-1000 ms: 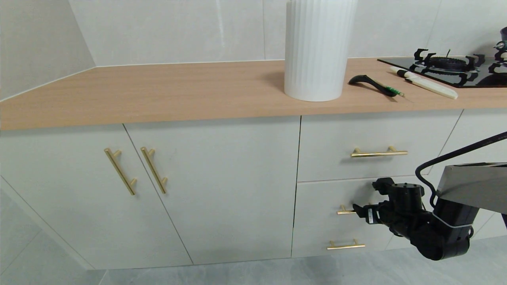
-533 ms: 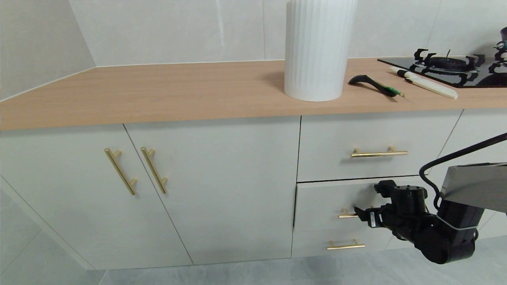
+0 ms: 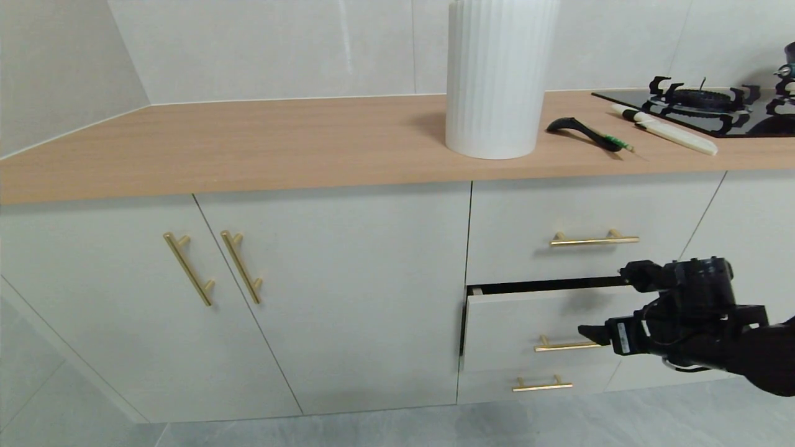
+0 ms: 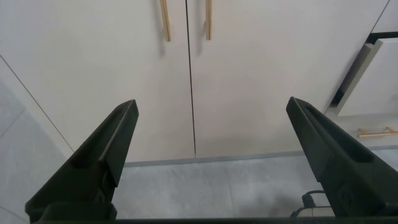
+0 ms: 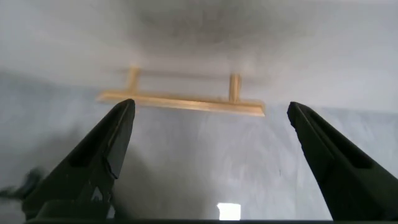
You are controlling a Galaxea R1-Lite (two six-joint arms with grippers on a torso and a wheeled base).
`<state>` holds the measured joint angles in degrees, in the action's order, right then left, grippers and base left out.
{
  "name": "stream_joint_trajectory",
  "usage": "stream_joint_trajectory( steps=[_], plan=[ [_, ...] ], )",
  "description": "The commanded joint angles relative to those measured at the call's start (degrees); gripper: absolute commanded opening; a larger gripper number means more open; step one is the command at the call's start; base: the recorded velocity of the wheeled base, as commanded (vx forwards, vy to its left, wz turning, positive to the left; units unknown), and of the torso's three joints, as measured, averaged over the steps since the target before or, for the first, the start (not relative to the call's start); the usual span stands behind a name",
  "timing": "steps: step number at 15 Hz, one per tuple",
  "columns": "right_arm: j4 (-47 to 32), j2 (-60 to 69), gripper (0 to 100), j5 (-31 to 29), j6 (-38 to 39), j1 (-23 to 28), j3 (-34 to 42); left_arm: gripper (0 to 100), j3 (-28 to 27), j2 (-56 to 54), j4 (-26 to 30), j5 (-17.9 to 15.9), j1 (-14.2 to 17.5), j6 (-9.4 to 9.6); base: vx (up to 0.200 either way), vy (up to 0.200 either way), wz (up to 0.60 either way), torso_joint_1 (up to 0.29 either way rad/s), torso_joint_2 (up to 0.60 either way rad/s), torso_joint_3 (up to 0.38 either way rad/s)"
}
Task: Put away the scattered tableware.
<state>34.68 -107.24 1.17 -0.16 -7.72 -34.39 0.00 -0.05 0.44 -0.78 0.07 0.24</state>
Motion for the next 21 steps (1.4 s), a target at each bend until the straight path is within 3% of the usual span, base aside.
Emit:
stream_joint_trajectory(
  steps=[1, 4, 5, 10, 15, 19, 21],
  plan=[
    [-8.3, 12.9, 100, 0.6, 0.1, -0.5, -6.3, 100, 0.0, 0.0, 0.0, 0.0, 0.0, 0.02, 0.0, 0.0, 0.0, 0.0, 0.0, 0.0],
    [-17.8, 8.6, 100, 0.5, 0.2, -1.1, -16.2, 100, 0.0, 0.0, 0.0, 0.0, 0.0, 0.02, 0.0, 0.0, 0.0, 0.0, 0.0, 0.0],
    [-17.5, 5.6, 100, 0.6, 0.2, -1.1, -17.4, 100, 0.0, 0.0, 0.0, 0.0, 0.0, 0.02, 0.0, 0.0, 0.0, 0.0, 0.0, 0.0],
    [-7.1, -5.0, 100, -1.1, -0.1, -1.1, -18.2, 100, 0.0, 0.0, 0.0, 0.0, 0.0, 0.02, 0.0, 0.0, 0.0, 0.0, 0.0, 0.0],
    [-5.3, -9.6, 100, -2.8, 0.0, -1.1, -20.0, 100, 0.0, 0.0, 0.0, 0.0, 0.0, 0.02, 0.0, 0.0, 0.0, 0.0, 0.0, 0.0],
    [3.0, -12.5, 100, -5.0, 0.1, -1.1, -19.5, 100, 0.0, 0.0, 0.0, 0.0, 0.0, 0.02, 0.0, 0.0, 0.0, 0.0, 0.0, 0.0],
    [3.6, -12.9, 100, -5.0, 0.1, -1.1, -19.5, 100, 0.0, 0.0, 0.0, 0.0, 0.0, 0.02, 0.0, 0.0, 0.0, 0.0, 0.0, 0.0]
  ],
)
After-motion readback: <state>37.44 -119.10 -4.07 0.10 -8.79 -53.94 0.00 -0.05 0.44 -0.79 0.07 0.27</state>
